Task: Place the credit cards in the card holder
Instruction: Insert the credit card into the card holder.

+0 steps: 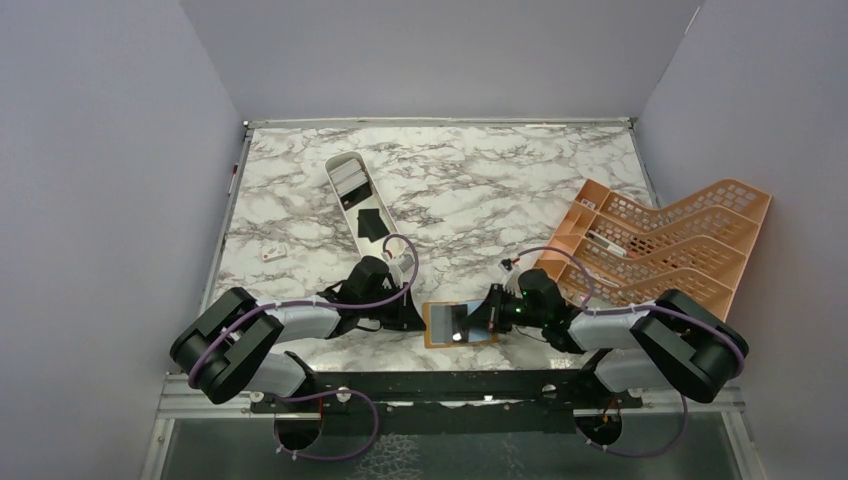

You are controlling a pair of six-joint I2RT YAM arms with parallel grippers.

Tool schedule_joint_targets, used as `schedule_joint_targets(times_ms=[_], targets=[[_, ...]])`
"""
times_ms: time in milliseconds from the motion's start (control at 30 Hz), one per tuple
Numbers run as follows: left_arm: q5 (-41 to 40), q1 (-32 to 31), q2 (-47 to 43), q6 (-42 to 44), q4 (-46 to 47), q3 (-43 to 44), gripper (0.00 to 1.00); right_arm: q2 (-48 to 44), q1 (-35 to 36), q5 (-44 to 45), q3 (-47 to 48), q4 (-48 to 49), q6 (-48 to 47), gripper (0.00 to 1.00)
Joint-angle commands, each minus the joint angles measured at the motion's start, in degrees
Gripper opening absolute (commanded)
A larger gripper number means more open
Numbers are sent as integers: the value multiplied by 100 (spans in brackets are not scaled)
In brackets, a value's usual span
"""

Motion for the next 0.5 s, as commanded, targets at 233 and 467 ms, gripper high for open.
schedule_joint_targets(times_ms=[233,467], targets=[[-145,-84,-124,-4,45,59,0,637,-23,-272,405,-215,-350,5],[-160,-119,-85,-13,36,87,0,950,-21,-287,743,-586,-520,18]])
